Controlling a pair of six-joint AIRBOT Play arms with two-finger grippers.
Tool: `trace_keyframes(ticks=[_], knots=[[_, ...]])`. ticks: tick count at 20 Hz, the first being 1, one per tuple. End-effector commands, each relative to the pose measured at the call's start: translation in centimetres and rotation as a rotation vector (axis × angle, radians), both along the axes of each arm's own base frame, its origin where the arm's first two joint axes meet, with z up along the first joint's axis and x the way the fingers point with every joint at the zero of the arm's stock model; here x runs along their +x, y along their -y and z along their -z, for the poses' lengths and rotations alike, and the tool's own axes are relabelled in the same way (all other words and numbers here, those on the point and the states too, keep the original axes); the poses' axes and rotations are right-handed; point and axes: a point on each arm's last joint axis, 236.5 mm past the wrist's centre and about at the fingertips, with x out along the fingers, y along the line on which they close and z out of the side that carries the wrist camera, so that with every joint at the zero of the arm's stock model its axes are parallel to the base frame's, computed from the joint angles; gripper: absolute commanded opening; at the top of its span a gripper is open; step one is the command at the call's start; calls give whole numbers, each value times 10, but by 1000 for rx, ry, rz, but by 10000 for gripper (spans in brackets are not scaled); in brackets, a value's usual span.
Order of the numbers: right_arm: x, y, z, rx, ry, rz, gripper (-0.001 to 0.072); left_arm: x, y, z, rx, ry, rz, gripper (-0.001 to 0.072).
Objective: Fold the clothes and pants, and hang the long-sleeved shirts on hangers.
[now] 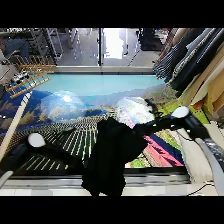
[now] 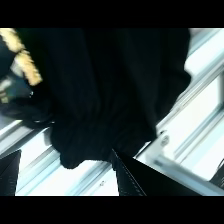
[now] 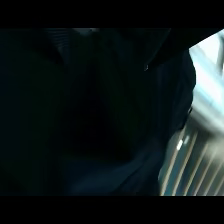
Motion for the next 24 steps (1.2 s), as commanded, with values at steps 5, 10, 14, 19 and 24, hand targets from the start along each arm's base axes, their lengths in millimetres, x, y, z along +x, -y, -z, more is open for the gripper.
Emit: trace_keyframes(ticks=[5,10,14,19,24], knots=[[-15,-60,61,-23,-70,-123,515,-16,28,65,52,-121,38,594],[1,-76,82,-65,-17,-89,15,8,56,48,-47,-109,20,14],[26,-59,13,-3,44,-104,15,39,50,0,-116,-76,62,10],[17,-16,-98,15,86,-132,15,198,-45,-171,-184,360,-202,9],[-35,-23,-60,-116,-38,-243,15,240,-117,-190,-156,404,-360,12]])
